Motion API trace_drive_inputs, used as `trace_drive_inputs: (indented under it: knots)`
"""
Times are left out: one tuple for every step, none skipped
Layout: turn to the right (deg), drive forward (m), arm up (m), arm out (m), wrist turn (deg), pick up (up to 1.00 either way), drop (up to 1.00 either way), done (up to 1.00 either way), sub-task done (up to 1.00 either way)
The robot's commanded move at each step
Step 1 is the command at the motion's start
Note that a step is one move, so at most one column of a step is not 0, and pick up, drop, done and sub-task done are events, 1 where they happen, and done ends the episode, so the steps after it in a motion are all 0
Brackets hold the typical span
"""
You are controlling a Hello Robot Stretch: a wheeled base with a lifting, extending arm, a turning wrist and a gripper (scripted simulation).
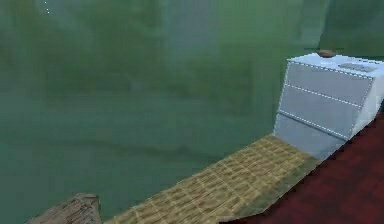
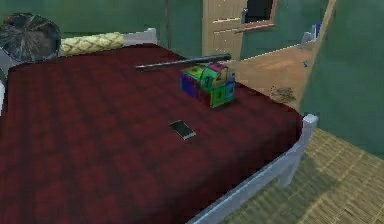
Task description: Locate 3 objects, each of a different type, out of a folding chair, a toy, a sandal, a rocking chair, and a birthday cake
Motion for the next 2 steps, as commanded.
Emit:
trace_drive_inputs:
  knots:
    - [-45.0, 0.0, 0.0, 0.0, 0.0, 0.0, 0.0, 0.0, 0.0]
    - [0.0, 0.0, 0.0, 0.0, 0.0, 0.0, 0.0, 1.0, 0.0]
